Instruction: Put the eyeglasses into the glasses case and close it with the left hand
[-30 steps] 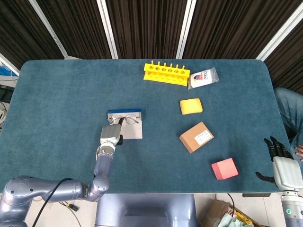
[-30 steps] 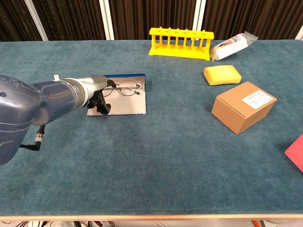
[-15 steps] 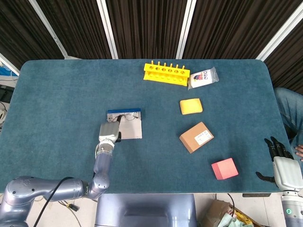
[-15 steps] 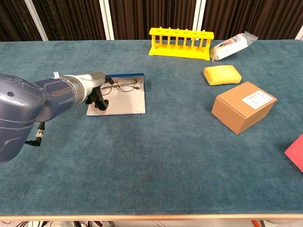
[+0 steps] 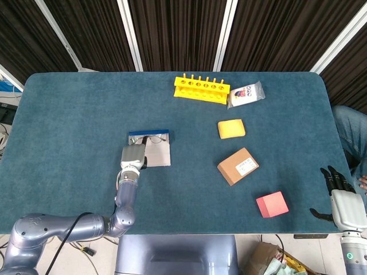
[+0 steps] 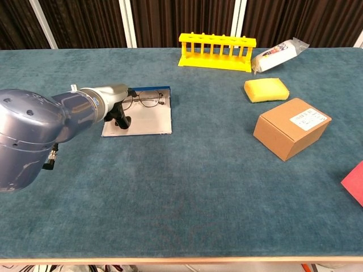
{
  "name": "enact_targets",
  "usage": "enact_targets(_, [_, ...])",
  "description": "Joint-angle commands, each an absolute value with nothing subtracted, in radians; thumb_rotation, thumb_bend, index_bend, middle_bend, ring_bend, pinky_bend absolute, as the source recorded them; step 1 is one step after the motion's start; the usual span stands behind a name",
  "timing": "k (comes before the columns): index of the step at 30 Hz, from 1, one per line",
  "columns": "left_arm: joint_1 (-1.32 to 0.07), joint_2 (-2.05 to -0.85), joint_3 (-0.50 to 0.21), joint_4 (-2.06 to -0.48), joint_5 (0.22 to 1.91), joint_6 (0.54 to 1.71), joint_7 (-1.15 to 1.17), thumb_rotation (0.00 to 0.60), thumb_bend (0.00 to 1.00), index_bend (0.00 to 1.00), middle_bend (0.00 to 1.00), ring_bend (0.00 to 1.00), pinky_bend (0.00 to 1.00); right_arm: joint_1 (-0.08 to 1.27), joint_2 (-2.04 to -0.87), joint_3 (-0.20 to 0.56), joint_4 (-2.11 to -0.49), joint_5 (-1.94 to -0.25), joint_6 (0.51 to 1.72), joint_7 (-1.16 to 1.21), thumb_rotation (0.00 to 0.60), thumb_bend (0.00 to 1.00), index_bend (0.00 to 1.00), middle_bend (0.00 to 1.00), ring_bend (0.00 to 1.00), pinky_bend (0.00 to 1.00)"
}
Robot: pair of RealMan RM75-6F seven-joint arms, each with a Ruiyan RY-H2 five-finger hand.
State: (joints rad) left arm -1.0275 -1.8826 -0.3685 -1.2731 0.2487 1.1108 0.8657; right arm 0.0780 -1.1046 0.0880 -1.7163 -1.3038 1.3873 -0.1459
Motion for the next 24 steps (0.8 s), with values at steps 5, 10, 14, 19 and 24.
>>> enact_targets(5, [-1.028,-1.898,-0.369,-1.252,0.263,1.106,0.864,0.600,0.57,0.00,0.82,0.83,0.92,0.078,-1.102,0.088,-1.719,-1.300,1.384,-0.143,0.600,0.18,0.07,0.02,0.10,0.23])
enact_targets(10, [-1.028,-1.906,-0.369,-1.240,0.276,1.107,0.864,0.600,0.57,0.00,0.82,0.83,0.92,0.079,-1.101,0.088,-1.719,-1.301,1.383,-0.142,0.600,0.18,0.07,0.02,0.10,0.23])
enact_targets(14, [-1.020,-1.896,-0.360,-1.276,0.307,1.119,0.859,0.600,0.57,0.01,0.81,0.82,0.92,0.079,-1.102,0.088,-1.718,-1.301,1.383,-0.143,0.600,0.18,0.07,0.02,0.10,0.23])
enact_targets(19, [-1.003,-1.861,-0.347,-1.376,0.366,1.162,0.851,0.600,0.56,0.23,0.75,0.78,0.88,0.080,-1.103,0.088,-1.718,-1.303,1.383,-0.143,0.600,0.18,0.07,0.02,0.10,0.23])
enact_targets(24, [-0.977,-1.809,-0.306,-1.497,0.439,1.224,0.864,0.600,0.44,0.24,0.55,0.53,0.66,0.080,-1.103,0.089,-1.718,-1.302,1.384,-0.136,0.600,0.18,0.07,0.02,0.10,0.23])
